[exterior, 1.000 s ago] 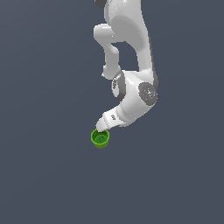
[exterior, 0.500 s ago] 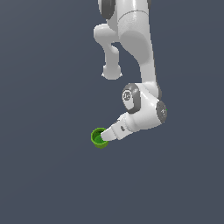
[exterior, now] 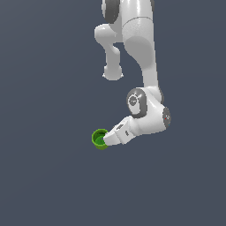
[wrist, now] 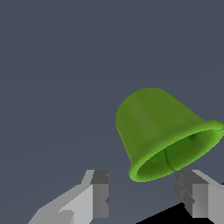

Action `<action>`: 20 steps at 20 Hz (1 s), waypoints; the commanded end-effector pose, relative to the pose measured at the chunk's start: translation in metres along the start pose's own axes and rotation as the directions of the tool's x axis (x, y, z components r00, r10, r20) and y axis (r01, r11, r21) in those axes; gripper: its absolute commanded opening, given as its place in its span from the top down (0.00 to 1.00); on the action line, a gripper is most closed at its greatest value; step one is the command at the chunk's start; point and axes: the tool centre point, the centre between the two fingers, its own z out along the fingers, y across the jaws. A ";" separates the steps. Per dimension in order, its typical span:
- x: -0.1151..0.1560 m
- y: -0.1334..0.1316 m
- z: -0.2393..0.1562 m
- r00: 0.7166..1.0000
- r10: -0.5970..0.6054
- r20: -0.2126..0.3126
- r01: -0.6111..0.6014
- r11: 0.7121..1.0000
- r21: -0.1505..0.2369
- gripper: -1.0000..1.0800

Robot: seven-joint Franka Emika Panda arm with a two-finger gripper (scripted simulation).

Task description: Pick up the object and move it to a goal position.

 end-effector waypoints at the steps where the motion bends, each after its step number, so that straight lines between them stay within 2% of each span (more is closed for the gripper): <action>1: 0.000 0.000 0.000 1.000 0.000 0.000 0.000 1.000 0.000 0.38; 12: -0.001 0.000 0.030 1.000 -0.004 0.004 0.004 1.000 -0.003 0.38; 13: -0.001 0.000 0.030 1.000 -0.004 0.004 0.004 1.000 -0.003 1.00; 20: -0.001 0.000 0.030 1.000 -0.004 0.004 0.004 1.000 -0.003 1.00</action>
